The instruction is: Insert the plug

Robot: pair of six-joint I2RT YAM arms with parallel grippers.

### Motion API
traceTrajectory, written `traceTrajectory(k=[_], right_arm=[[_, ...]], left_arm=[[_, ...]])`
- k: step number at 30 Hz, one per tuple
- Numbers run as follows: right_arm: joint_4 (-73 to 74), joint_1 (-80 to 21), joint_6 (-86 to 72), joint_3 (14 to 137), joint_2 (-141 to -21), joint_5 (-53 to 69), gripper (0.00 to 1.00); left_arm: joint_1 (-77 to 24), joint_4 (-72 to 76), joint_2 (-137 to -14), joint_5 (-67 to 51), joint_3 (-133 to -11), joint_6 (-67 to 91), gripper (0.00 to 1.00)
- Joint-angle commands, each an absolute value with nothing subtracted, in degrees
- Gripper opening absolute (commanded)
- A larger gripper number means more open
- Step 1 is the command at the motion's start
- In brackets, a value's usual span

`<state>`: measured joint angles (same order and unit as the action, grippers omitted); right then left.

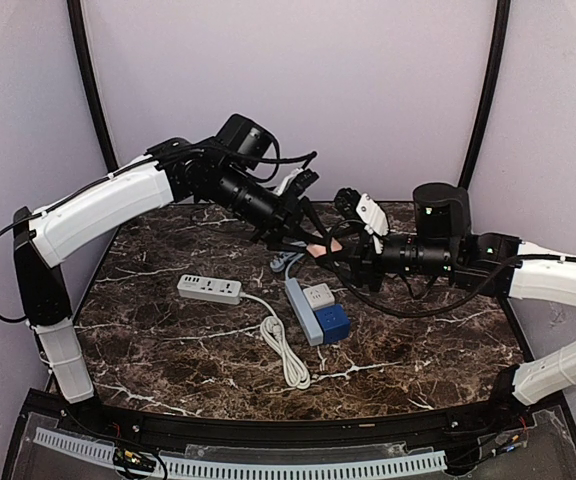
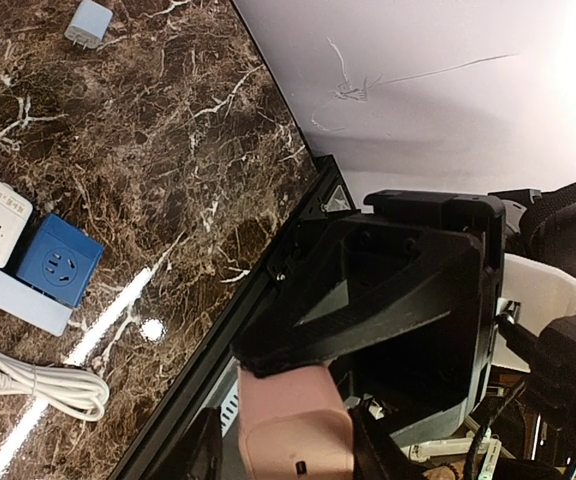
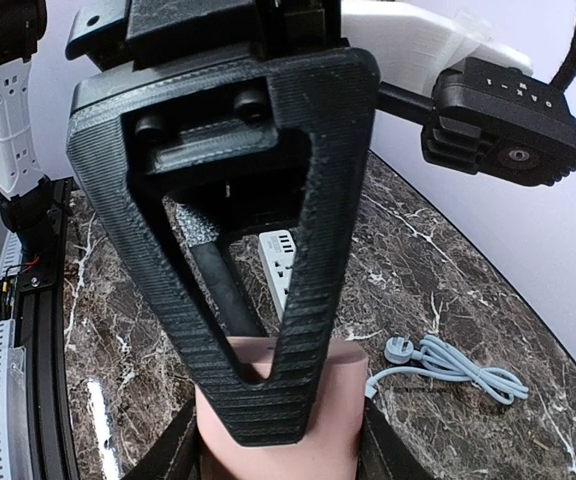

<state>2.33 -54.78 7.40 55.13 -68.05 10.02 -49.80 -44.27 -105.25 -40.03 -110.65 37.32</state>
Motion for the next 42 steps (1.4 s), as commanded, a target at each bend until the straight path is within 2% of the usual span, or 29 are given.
traceTrajectory(k=[1, 5, 9, 10, 11, 13, 22, 25, 33, 42], right_arm=[[1.6, -55.5, 8.3, 56.4, -68.9, 9.0, 0.18], [1.7, -55.6, 8.1, 56.5, -69.1, 8.9, 0.18], [1.8, -55.8, 8.3, 56.3, -69.3, 8.4, 0.18], [1.7, -55.9, 8.3, 56.3, -69.2, 8.3, 0.18], [1.7, -56.0, 8.3, 56.3, -69.2, 8.1, 0.19], [1.8, -56.0, 8.3, 56.2, -69.2, 8.0, 0.28], [4.0, -56.1, 8.7, 55.9, -68.3, 7.8, 0.77], [4.3, -56.1, 8.8, 54.8, -66.7, 7.2, 0.97], [6.4, -56.0, 9.8, 50.1, -59.9, 5.5, 0.99], [9.4, -56.0, 8.9, 45.6, -54.5, 5.0, 0.99]], left_arm=[[-50.3, -44.2, -105.8, -41.7, -111.7, 37.0, 0.42], [-50.3, -44.3, -106.2, -41.9, -112.0, 36.8, 0.32], [-50.4, -44.3, -106.4, -42.2, -111.8, 36.7, 0.16], [-50.4, -44.3, -106.5, -42.4, -111.8, 36.6, 0.08], [-50.4, -44.3, -106.6, -42.5, -111.8, 36.6, 0.04], [-50.4, -44.3, -106.7, -42.6, -111.9, 36.5, 0.01], [-50.4, -45.6, -106.1, -41.5, -112.5, 34.6, 0.01], [-50.4, -47.3, -105.4, -39.9, -112.8, 33.0, 0.01], [-49.6, -57.3, -102.9, -29.9, -114.9, 21.9, 0.01], [-48.9, -60.3, -98.0, -17.7, -112.2, 3.5, 0.01]])
